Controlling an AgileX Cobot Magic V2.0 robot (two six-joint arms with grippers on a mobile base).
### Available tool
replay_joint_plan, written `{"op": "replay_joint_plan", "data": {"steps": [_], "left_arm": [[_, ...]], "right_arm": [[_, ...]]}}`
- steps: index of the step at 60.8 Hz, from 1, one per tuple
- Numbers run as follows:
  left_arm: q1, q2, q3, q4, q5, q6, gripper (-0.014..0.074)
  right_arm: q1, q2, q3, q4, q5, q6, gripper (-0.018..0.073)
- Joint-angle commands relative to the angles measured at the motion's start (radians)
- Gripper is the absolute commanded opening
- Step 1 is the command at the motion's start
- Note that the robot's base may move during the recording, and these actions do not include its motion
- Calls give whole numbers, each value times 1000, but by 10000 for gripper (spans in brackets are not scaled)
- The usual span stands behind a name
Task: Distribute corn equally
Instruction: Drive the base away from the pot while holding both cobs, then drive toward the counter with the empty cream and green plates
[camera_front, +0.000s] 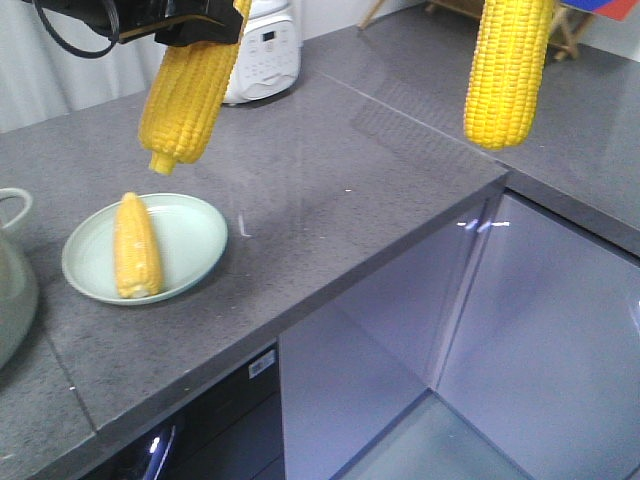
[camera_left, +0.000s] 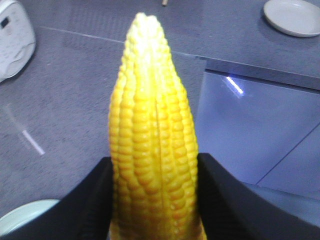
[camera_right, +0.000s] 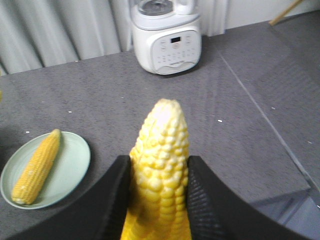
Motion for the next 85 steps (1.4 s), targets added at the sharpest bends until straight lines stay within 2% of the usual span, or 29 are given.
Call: {"op": "replay_joint_plan", "data": {"steps": [1, 85], "left_arm": [[1, -36, -30, -19, -62, -8, -6], [1, -36, -30, -19, -62, -8, -6]], "right_arm": [[-3, -35, -30, 21, -67, -8, -5], [-3, -35, -30, 21, -67, -8, -5]]}}
